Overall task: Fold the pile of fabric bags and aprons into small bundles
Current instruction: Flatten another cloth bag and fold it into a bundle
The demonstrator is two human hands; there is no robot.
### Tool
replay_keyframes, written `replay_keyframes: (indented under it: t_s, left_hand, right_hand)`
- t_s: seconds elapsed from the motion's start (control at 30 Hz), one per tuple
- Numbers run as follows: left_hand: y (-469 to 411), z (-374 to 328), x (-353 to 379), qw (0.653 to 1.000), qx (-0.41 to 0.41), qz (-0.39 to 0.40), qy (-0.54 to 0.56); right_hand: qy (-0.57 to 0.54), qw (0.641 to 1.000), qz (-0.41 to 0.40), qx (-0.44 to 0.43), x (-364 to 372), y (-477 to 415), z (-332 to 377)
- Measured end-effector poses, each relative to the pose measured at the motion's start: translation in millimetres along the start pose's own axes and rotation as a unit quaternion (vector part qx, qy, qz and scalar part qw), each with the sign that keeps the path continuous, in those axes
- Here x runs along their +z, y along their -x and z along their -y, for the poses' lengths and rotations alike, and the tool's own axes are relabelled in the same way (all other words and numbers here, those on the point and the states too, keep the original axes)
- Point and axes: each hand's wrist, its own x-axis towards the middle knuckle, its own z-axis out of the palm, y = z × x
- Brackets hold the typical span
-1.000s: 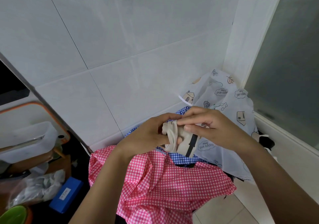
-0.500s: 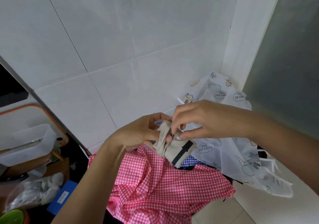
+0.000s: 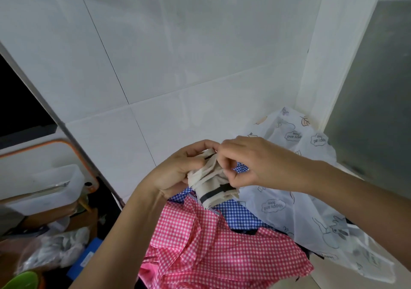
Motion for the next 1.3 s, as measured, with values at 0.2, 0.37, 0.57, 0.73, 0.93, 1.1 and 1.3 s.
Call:
replay_keyframes:
  t_s: [0.2, 0.37, 0.57, 0.73, 0.93, 1.1, 1.3]
  left_hand:
    - [6.5, -7.3, -3.6, 0.999, 0.044, 0.005, -0.031]
    - [11.3, -17.6, -3.9, 0.993, 0.071, -0.009, -0.089]
    - [8.7, -25.6, 1.0, 0.994, 0.097, -0.037, -0.02]
    - [4.4, -37.0, 18.4, 0.957, 0.124, -0.17, -0.197]
    - [-14.9, -39.8, 25.9, 0.937, 0.164, -0.185, -0.247]
    - [-28.9, -41.8, 39.3, 0.918, 0.283, -0.195, -0.199]
    - [-38.9, -41.4, 58.0, 0.897, 0.323, -0.219, -0.209]
  right_hand:
    - [-0.153, 0.986, -0.016, 0.072, -10.8, -4.1, -0.7]
    - [-0.011, 0.994, -0.108, -0.009, -4.0, -9.1, -2.7]
    - [0.054, 0.973, -0.223, -0.02, -3.0, -17.5, -9.8]
    - [-0.17, 0.954, -0.224, 0.107, -19.1, -24.1, -17.9]
    - [-0.009, 0.954, -0.255, 0.155, -38.2, -34.3, -20.9]
    - [-0.08, 0.913, -0.349, 0.197, -49.4, -39.8, -25.4]
    - [-0.168, 0.874, -0.406, 0.206, -60.9, -44.1, -25.6]
